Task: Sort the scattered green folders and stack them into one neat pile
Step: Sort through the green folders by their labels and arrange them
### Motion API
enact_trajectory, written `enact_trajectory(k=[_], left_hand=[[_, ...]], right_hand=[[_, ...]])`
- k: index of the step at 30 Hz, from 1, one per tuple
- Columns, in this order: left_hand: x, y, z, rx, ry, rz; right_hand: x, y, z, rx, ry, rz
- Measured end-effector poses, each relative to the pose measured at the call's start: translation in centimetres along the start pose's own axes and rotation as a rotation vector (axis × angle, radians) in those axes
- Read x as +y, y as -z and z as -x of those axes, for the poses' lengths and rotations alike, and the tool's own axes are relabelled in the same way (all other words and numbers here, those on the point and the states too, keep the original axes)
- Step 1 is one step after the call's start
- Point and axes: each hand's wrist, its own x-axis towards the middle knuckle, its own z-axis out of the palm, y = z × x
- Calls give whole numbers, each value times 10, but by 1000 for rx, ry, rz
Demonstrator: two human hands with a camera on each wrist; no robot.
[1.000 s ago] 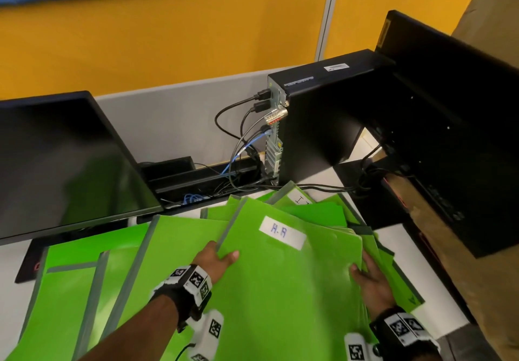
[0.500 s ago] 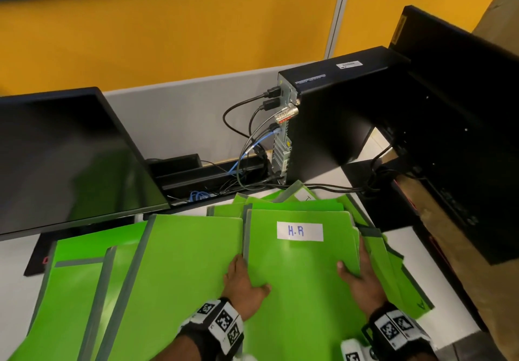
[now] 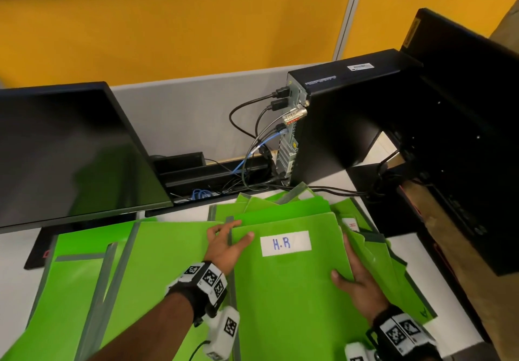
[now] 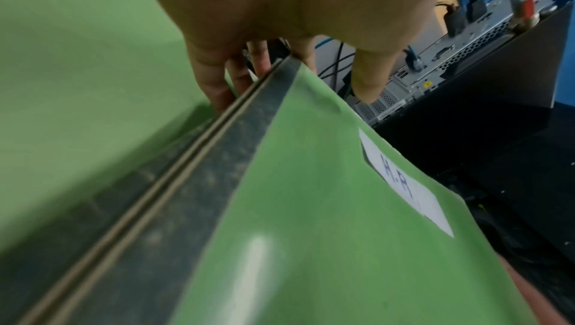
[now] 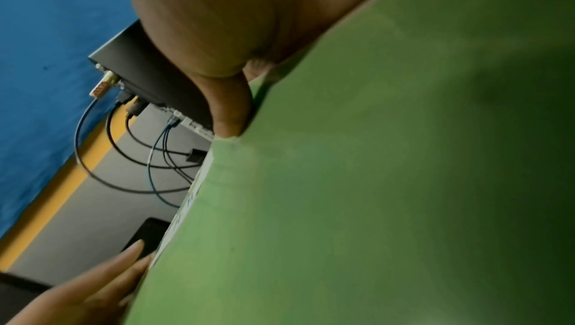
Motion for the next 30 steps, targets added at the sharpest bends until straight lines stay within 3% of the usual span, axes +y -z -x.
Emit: enact_trajectory(k=[5,9,15,22,25,27,30], left_hand=[[-8,-13,1,52,-105,-330],[-2,-19,7,-59,-118,-531],[2,-8,-1,-82,-88,-545],[-6,6,4,-224,-113,-527],[-29,33,6,28,-28,-416],[-50,59,8,238,124,-474],[-81,96,17,424,342,-566]], right_hand=[[-1,-7,-1,-4,-76,13],[0,-16,-7,38,-56,49],[4,-22,-4,58,-14,159],[-5,-14,-9,95,-214,-13],[-3,-5,-11,169,-251,-49],[3,6,-14,181,-225,-66],[7,30,-17,233,-192,-66]])
